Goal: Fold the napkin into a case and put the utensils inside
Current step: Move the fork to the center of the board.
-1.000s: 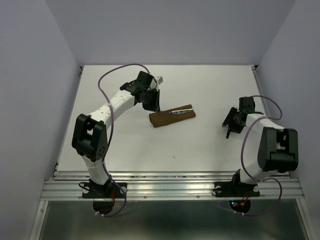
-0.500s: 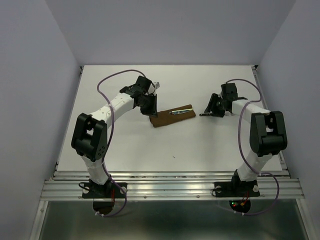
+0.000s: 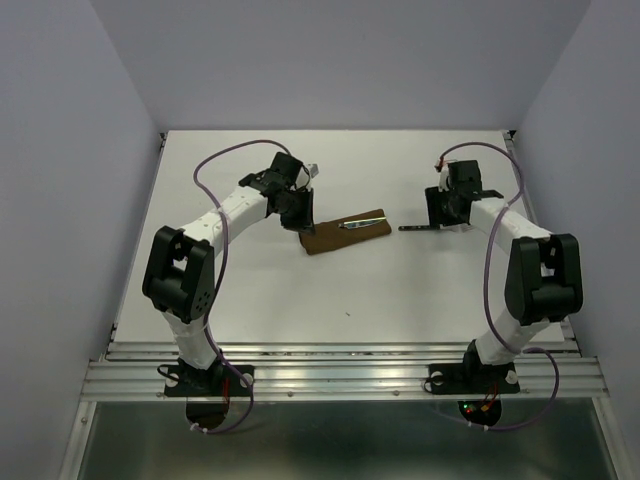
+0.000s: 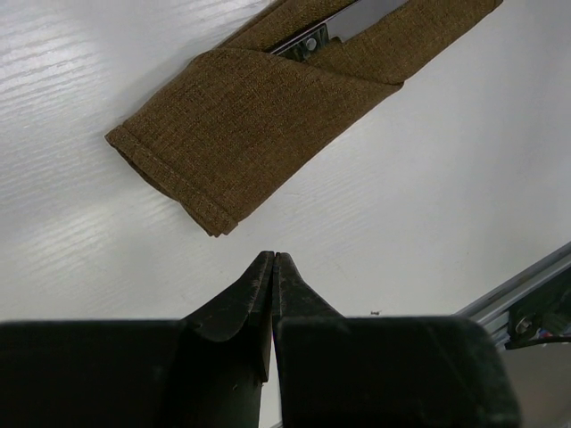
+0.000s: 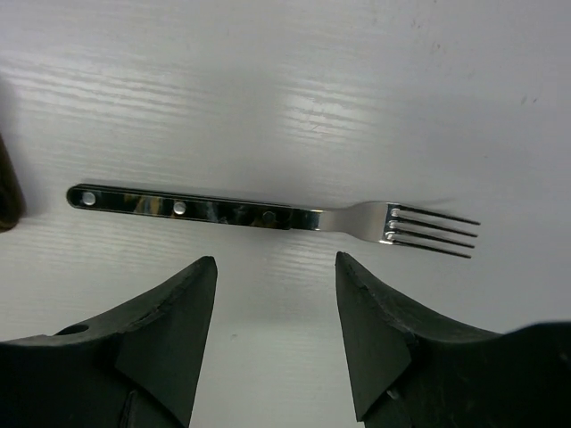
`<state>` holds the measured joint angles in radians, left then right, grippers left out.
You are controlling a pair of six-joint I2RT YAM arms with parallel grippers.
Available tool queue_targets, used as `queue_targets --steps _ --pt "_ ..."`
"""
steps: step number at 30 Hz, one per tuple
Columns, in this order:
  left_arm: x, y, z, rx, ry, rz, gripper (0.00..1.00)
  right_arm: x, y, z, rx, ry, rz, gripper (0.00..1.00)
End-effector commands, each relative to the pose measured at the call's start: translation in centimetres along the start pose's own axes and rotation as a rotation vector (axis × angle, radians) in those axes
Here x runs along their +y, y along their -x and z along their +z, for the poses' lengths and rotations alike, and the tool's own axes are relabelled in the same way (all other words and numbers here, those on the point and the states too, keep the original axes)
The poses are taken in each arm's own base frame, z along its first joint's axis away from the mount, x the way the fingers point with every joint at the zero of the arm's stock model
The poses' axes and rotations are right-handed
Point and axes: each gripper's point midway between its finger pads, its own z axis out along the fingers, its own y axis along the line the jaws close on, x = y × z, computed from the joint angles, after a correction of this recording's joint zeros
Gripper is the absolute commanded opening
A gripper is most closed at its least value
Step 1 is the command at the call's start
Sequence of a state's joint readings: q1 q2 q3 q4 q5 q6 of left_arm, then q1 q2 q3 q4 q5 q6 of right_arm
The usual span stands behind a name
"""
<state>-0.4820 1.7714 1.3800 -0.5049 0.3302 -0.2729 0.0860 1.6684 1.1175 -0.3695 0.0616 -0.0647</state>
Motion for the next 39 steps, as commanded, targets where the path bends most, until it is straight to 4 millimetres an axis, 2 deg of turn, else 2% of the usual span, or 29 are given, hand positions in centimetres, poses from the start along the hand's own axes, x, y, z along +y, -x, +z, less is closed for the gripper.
queue_targets --steps 1,5,8,15,21,25,29,32,36,39 --pt "0.2 0.1 -0.7 -0.030 0.000 -0.026 0.14 -2.1 0.9 0.2 -0.011 -0.056 -0.241 0.61" --pt "0.9 -1.1 -0.1 -0.009 0.018 -0.059 0.14 -1.8 0.5 1.4 0.019 -0.012 -0.380 0.61" --pt "1.0 -1.8 0.2 0.004 0.016 -0.080 0.14 -1.7 0.6 2.1 0.031 0.006 -0.419 0.61" --pt "0.6 -2.9 1.2 0.032 -0.017 -0.075 0.14 -2.5 0.2 4.4 0.077 -0.028 -0.470 0.66" --pt "0.0 -3.0 1.6 0.042 -0.036 -0.079 0.14 -1.7 0.0 6.1 0.080 0.012 -0.462 0.63" --pt "0.2 -2.6 2.3 0.046 -0.031 -0.086 0.14 -1.5 0.7 6.1 0.061 0.023 -0.455 0.59" --pt "0.6 -3.0 3.6 0.067 -0.028 -0.092 0.14 -1.7 1.4 5.7 0.044 0.009 -0.471 0.61" --pt "0.9 -3.5 4.4 0.083 -0.025 -0.098 0.14 -1.6 1.1 6.3 0.055 0.020 -0.474 0.61" --pt "1.3 -3.8 5.0 0.095 -0.018 -0.102 0.14 -0.2 1.0 7.2 0.063 0.078 -0.476 0.61" --pt "1.6 -4.0 5.2 0.097 -0.009 -0.108 0.14 1.0 0.7 7.5 0.066 0.122 -0.475 0.57"
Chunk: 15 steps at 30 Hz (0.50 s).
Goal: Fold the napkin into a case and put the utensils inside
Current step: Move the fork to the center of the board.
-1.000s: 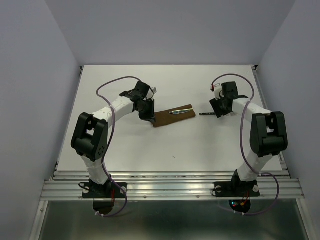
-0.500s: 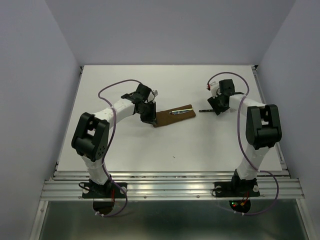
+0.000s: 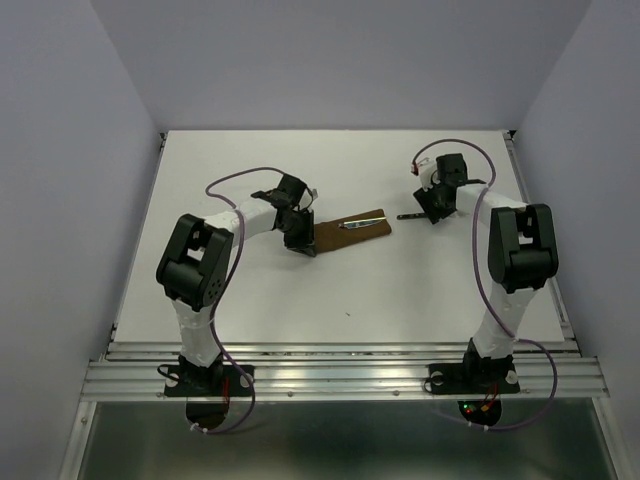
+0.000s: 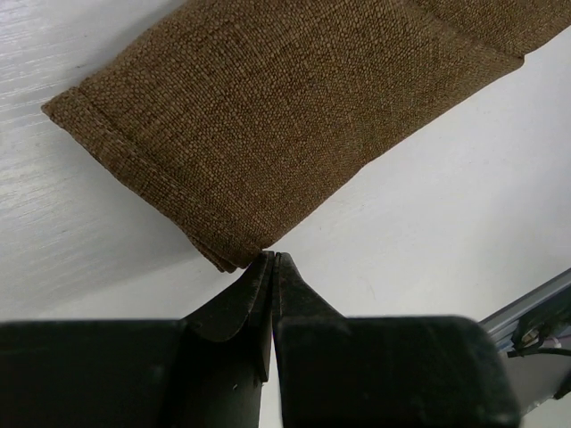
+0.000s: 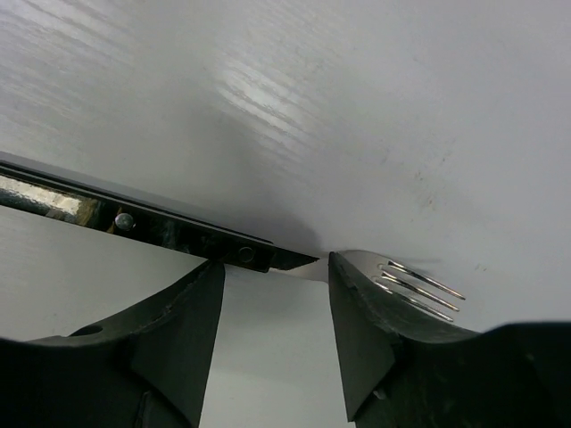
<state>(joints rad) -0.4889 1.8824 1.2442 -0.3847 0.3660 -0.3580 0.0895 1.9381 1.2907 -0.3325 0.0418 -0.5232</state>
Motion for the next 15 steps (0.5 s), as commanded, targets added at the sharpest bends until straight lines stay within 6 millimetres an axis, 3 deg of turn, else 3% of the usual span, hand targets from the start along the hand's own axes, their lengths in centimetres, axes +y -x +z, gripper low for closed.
queue_targets --steps 1,4,9,11,15 --pt "-0.4 0.8 -0.3 -0.030 -0.016 0.005 0.14 2.1 0.3 1.1 -0.007 0.092 -0.008 0.54" --pt "0.3 1.0 -0.2 -0.037 -0.003 -0.013 0.14 3.1 0.0 1.1 0.005 0.113 0.004 0.32" --pt "1.2 1.8 -0.5 -0.064 0.016 -0.036 0.13 4.3 -0.9 0.6 0.030 0.127 0.056 0.06" --pt "1.9 2.3 -0.7 -0.076 0.028 -0.053 0.14 4.8 -1.4 0.1 0.045 0.127 0.071 0.01" --pt "3.4 3.4 -1.1 -0.094 0.051 -0.069 0.14 6.0 -2.5 -1.2 0.081 0.141 0.118 0.01"
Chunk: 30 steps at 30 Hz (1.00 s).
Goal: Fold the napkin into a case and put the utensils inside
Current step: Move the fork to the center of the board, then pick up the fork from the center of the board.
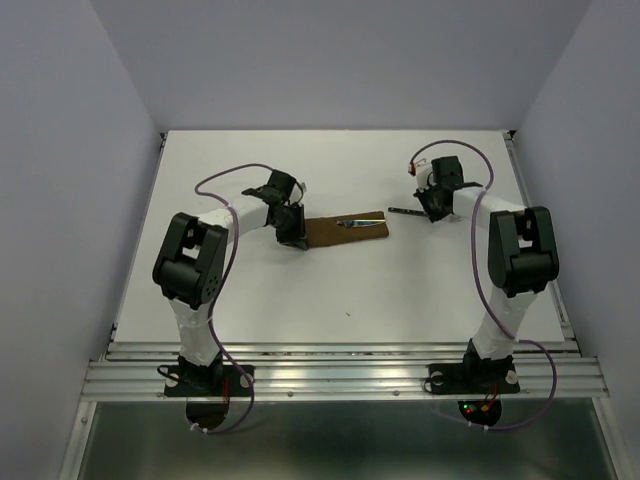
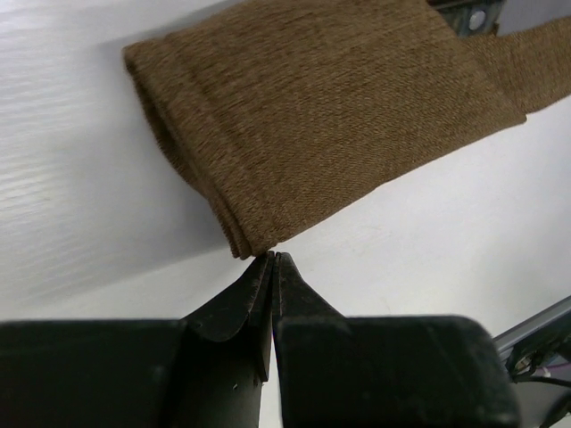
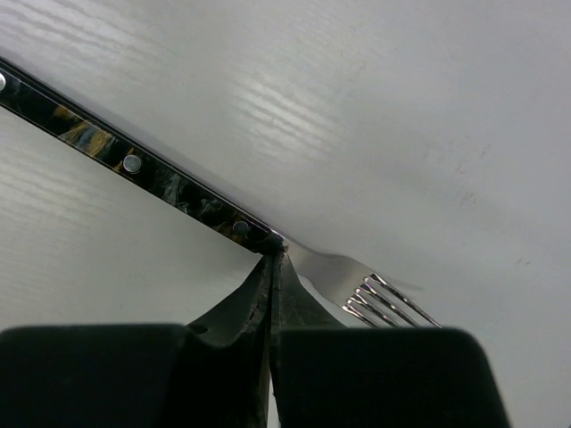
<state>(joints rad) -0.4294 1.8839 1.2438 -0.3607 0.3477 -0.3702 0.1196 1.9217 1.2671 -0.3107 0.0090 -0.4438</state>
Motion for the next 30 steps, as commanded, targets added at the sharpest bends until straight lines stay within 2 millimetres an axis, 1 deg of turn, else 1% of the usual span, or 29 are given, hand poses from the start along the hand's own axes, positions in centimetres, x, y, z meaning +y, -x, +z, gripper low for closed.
queue_targets --steps 1,2,3,4,5,7,8,9,11,12,13,14,15,16,17,18,19,20,21,22,23,24,25,26,27,28,29,30 --pt "1.8 1.7 -0.4 -0.039 0.041 -0.019 0.14 4.1 -4.1 -1.5 0.139 0.105 0.098 0.01" --pt "1.9 2.3 -0.6 -0.048 0.041 -0.019 0.14 4.4 -4.3 -1.8 0.145 0.116 0.112 0.01" --pt "2.4 2.7 -0.7 -0.054 0.046 -0.028 0.13 4.8 -3.9 -2.5 0.134 0.122 0.116 0.01" --pt "2.5 3.2 -0.7 -0.060 0.050 -0.026 0.14 5.1 -4.5 -2.9 0.158 0.126 0.136 0.01" --pt "2.7 3.5 -0.8 -0.064 0.051 -0.030 0.14 5.5 -4.4 -3.2 0.159 0.128 0.137 0.01" --pt "2.9 4.6 -0.7 -0.077 0.057 -0.031 0.14 5.6 -4.1 -4.3 0.148 0.129 0.158 0.01" --pt "2.9 5.0 -0.7 -0.084 0.058 -0.030 0.14 5.7 -3.8 -4.8 0.141 0.128 0.156 0.01" --pt "2.9 5.8 -0.5 -0.089 0.061 -0.031 0.13 5.5 -3.1 -5.8 0.121 0.121 0.165 0.01" --pt "3.1 6.7 -0.3 -0.098 0.069 -0.038 0.13 5.2 -2.4 -6.7 0.093 0.111 0.172 0.01" --pt "3.1 7.0 -0.2 -0.100 0.070 -0.041 0.13 4.8 -1.8 -7.2 0.069 0.096 0.177 0.01" --pt "3.3 7.3 0.2 -0.097 0.073 -0.045 0.13 4.2 -0.9 -8.2 0.024 0.073 0.179 0.02" --pt "3.1 8.3 -0.1 -0.116 0.069 -0.048 0.13 3.9 -0.7 -8.6 0.002 0.054 0.182 0.13" --pt "3.3 8.6 0.2 -0.117 0.076 -0.052 0.13 3.4 0.4 -8.9 -0.053 0.032 0.181 0.19" --pt "3.4 9.1 0.0 -0.127 0.080 -0.056 0.13 3.1 0.9 -9.2 -0.085 0.022 0.177 0.27" --pt "3.1 10.1 -0.3 -0.150 0.080 -0.056 0.13 2.9 1.5 -9.6 -0.125 0.016 0.158 0.44" --pt "3.0 10.6 -0.6 -0.164 0.084 -0.054 0.13 2.9 1.6 -9.7 -0.128 0.015 0.158 0.47" --pt "2.8 11.1 -1.3 -0.184 0.087 -0.052 0.13 3.2 2.1 -9.6 -0.140 0.024 0.118 0.52" --pt "2.8 11.2 -1.5 -0.191 0.089 -0.052 0.13 3.8 1.8 -8.9 -0.113 0.039 0.090 0.52" --pt "2.7 11.4 -1.8 -0.200 0.090 -0.053 0.13 3.6 2.3 -8.8 -0.107 0.042 0.072 0.52" --pt "2.6 11.4 -2.2 -0.206 0.088 -0.054 0.13 4.1 1.7 -8.4 -0.063 0.051 0.025 0.54" --pt "2.6 11.2 -2.3 -0.205 0.088 -0.056 0.13 4.3 1.4 -8.0 -0.034 0.049 -0.004 0.55" --pt "2.6 11.0 -2.4 -0.203 0.088 -0.057 0.13 5.0 0.7 -6.9 0.016 0.057 -0.042 0.56" --pt "2.5 10.9 -2.7 -0.206 0.083 -0.057 0.13 4.7 0.3 -6.5 0.038 0.051 -0.076 0.56" --pt "2.8 10.3 -2.5 -0.195 0.087 -0.060 0.13 5.2 0.2 -6.1 0.047 0.063 -0.098 0.57" --pt "2.6 10.2 -2.8 -0.201 0.083 -0.058 0.13 5.4 0.0 -5.5 0.052 0.075 -0.114 0.57" --pt "2.8 9.9 -2.9 -0.199 0.085 -0.060 0.13 5.5 0.0 -5.2 0.053 0.079 -0.117 0.57" --pt "3.1 9.2 -2.6 -0.185 0.089 -0.064 0.13 5.6 -0.1 -4.8 0.052 0.080 -0.121 0.58" --pt "3.2 9.1 -2.7 -0.185 0.089 -0.065 0.13 5.5 -0.1 -4.6 0.049 0.078 -0.129 0.58"
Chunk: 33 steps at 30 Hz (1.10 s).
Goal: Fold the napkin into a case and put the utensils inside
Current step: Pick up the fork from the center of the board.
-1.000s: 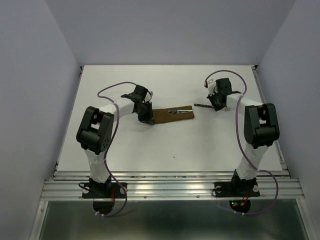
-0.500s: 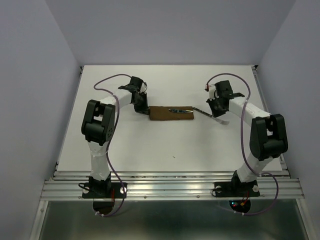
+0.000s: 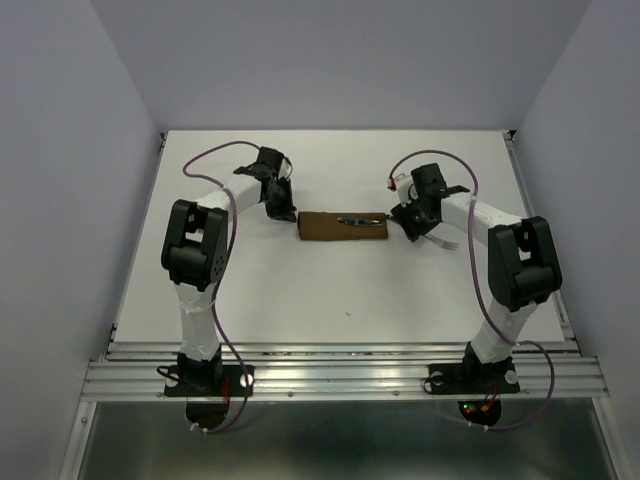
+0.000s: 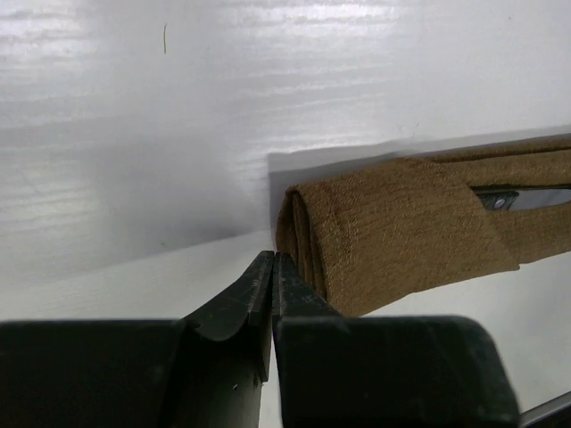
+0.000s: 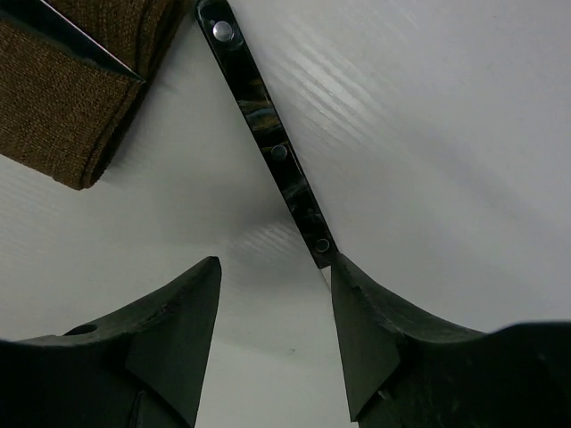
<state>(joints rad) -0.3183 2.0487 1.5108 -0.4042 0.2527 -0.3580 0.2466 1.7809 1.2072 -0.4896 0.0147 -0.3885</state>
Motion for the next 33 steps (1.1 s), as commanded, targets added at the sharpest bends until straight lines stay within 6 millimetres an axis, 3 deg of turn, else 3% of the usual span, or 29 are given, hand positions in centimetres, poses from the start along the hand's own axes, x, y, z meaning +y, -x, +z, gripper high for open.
queue_targets --steps 1,8,18,21,27,30,33 --pt "-0.4 0.5 -3.1 -0.055 -0.013 0.000 0.13 -0.6 0.9 0.3 -0.015 -0.021 -0.075 0.58" --pt "0.0 -1.0 -3.2 -0.039 -0.020 -0.003 0.13 -0.4 0.8 1.7 -0.002 -0.007 -0.094 0.58" --pt "0.0 -1.2 -3.2 -0.037 -0.033 0.002 0.13 -1.2 0.7 2.2 -0.037 0.058 -0.049 0.58" --pt "0.1 -1.0 -3.4 -0.049 -0.031 -0.007 0.13 -0.3 -0.1 3.1 -0.018 0.106 -0.052 0.56" --pt "0.2 -0.2 -3.0 -0.043 -0.030 -0.009 0.13 0.8 -1.6 4.3 0.033 0.144 -0.020 0.08" --pt "0.1 0.3 -2.8 -0.040 -0.028 -0.005 0.13 0.0 -1.8 3.9 0.037 0.098 -0.018 0.01" --pt "0.4 0.1 -2.1 -0.015 -0.021 -0.003 0.13 -2.6 -1.3 2.9 0.022 -0.047 -0.013 0.01"
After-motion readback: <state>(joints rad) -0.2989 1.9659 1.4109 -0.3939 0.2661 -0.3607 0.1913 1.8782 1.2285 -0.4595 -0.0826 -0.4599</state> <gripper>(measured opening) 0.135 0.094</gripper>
